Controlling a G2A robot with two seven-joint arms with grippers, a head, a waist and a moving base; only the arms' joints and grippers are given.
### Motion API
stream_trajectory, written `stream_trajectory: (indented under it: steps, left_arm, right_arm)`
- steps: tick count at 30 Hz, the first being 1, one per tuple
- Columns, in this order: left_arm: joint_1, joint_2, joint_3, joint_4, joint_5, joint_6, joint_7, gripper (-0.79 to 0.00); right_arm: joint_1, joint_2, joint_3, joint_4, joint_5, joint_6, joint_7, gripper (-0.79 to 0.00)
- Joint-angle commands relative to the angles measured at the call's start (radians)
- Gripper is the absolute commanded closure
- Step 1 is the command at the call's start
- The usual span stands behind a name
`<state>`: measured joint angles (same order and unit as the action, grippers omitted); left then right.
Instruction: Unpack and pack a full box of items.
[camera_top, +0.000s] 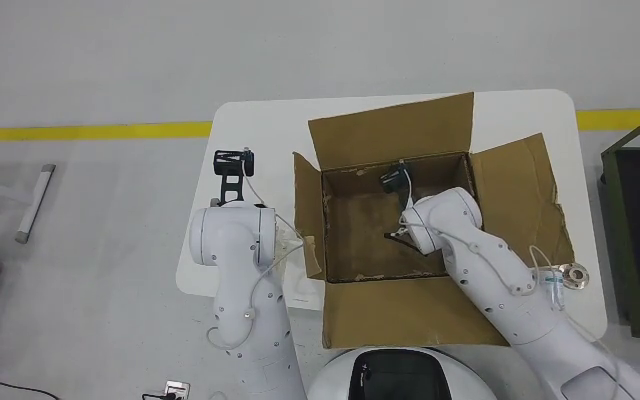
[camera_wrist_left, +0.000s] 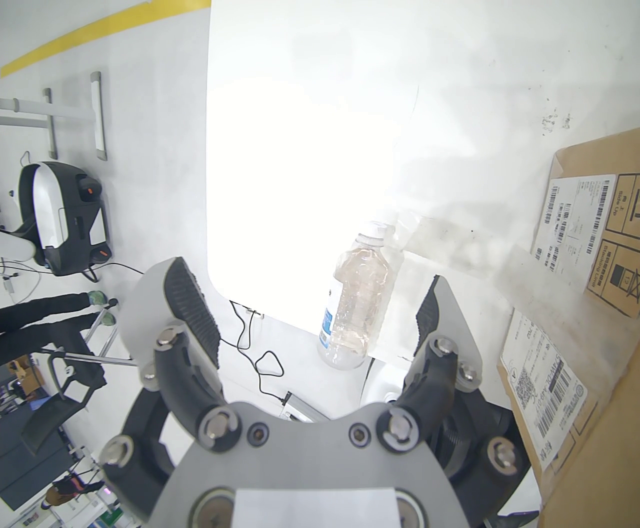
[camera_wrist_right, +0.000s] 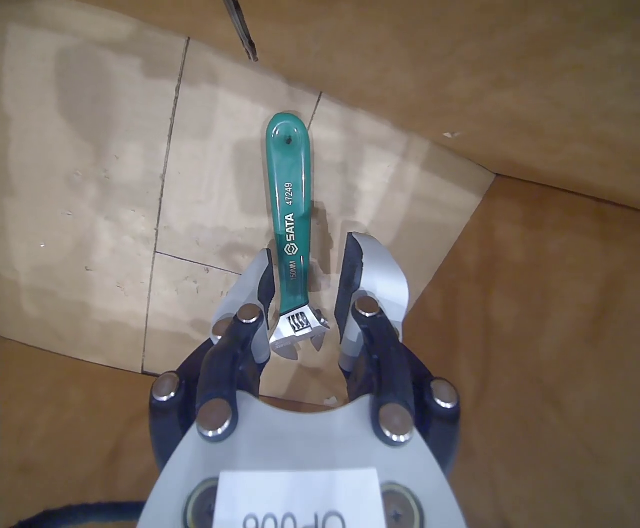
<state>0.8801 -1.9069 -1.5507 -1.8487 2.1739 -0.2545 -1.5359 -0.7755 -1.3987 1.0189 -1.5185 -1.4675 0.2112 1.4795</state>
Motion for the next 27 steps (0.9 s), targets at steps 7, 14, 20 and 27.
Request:
stream_trajectory:
  steps: [7, 14, 20, 27]
  left_arm:
    - [0.000, 0.000, 0.000, 0.000, 0.000, 0.000, 0.000, -0.785]
    - [0.000, 0.000, 0.000, 0.000, 0.000, 0.000, 0.000, -0.785]
    - [0.000, 0.000, 0.000, 0.000, 0.000, 0.000, 0.000, -0.785]
    - [0.000, 0.000, 0.000, 0.000, 0.000, 0.000, 0.000, -0.785]
  right_arm:
    - [-0.010, -0.007, 0.000, 0.012, -0.016, -0.008, -0.004, -0.326]
    - [-0.009, -0.014, 0.007, 0.029, -0.022, -0.015, -0.008, -0.311]
    - [-0.009, -0.020, 0.010, 0.039, -0.021, -0.023, -0.011, 0.000]
    - [-0.018, -0.028, 0.013, 0.027, -0.010, -0.030, -0.014, 0.000]
